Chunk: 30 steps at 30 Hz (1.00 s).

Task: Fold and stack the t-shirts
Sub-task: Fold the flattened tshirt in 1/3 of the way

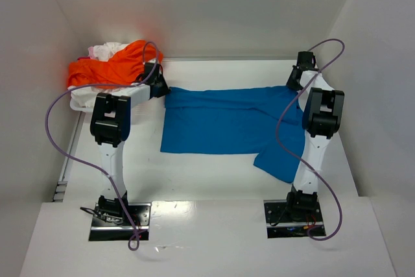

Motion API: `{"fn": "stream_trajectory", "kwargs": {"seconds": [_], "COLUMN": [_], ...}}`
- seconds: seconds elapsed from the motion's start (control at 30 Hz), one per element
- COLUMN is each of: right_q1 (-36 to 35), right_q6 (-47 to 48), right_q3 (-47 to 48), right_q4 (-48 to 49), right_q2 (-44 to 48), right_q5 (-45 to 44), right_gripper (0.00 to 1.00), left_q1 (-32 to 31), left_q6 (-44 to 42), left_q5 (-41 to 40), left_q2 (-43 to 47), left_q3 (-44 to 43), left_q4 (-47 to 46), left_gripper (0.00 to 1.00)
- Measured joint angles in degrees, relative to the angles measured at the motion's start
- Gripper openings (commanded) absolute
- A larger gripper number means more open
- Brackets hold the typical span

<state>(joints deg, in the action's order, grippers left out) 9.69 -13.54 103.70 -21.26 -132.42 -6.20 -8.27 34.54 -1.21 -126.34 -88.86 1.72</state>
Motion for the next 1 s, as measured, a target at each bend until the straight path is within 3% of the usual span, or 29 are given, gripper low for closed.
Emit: {"fn": "stream_trajectory", "kwargs": {"seconds": [0.23, 0.57, 0.67, 0.73, 0.77, 0.9, 1.0], "right_q1": [0.04, 2.14, 3.04, 3.23, 3.23, 3.26, 3.30], "right_q6": [-0.07, -0.37, -0.72, -0.85, -0.92, -0.96, -0.94], "right_q3": [1.68, 2.47, 2.49, 2.49, 2.49, 2.62, 2.80], "right_q4": [-0.70, -0.66, -0.63, -0.63, -0.63, -0.57, -0.52], "right_q2": [-0.20, -0.13, -0.13, -0.13, -0.13, -0.13, -0.13], "right_q5": [-0.66, -0.96, -0.72, -0.61, -0.48, 0.83, 2.01], "right_gripper": [0.01, 0.01, 0.07, 0.08, 0.10, 0.16, 0.18], "left_q1": [0.00, -0.02, -0.02, -0.02, -0.02, 0.00, 0.00], "left_q6": [0.37, 0.44, 0.44, 0.37, 0.33, -0.42, -1.33], "left_q5": [0.00, -0.02, 0.00, 0.22, 0.46, 2.78, 5.14], "left_q2": [-0.24, -0.96, -1.01, -1.03, -1.03, -1.03, -1.03], "left_q3": [0.00, -0.81, -0.90, -0.90, -0.90, -1.90, -2.36], "left_q4": [-0.22, -0.57, -0.59, -0.63, -0.72, -1.31, -1.36], "left_gripper": [0.11, 0.09, 0.10, 0.23, 0.40, 0.71, 0.75]}}
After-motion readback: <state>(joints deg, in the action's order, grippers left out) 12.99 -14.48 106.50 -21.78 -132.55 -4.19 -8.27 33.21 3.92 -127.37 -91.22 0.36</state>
